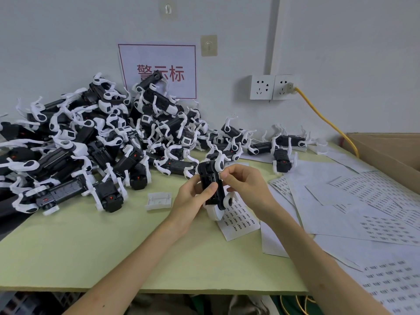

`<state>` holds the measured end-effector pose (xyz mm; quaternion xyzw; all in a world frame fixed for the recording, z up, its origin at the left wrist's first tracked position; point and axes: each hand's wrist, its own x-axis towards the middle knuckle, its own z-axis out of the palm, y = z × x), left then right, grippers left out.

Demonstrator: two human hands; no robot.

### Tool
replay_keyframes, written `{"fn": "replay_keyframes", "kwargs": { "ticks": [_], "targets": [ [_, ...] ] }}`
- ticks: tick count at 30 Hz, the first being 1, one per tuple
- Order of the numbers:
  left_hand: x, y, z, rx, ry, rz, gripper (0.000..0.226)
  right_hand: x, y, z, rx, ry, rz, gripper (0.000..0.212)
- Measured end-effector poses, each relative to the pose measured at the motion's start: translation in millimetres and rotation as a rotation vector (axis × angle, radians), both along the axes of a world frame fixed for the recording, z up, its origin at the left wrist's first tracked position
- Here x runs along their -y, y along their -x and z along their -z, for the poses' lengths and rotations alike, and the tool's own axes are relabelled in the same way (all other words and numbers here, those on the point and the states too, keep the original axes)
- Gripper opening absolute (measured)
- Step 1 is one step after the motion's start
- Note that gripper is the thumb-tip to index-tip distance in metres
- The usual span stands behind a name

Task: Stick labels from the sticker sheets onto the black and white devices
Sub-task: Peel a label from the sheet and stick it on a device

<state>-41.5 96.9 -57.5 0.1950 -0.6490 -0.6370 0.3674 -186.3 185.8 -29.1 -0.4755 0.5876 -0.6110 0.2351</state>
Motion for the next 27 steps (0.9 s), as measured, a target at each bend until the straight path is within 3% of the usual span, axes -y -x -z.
{"fn": "replay_keyframes", "kwargs": {
  "ticks": [20, 27],
  "targets": [
    [-1.8, -0.4, 3.1, 0.028, 0.135, -0.067, 0.035, 1.1, -0.7, 3.4, -0.002, 0.042, 0.038, 0.015],
    [0.0, -3.6, -0.7, 0.007, 0.014, 0.055, 0.032, 1.0, 1.6, 3.3, 0.108, -0.063, 0.015, 0.026]
  ]
}}
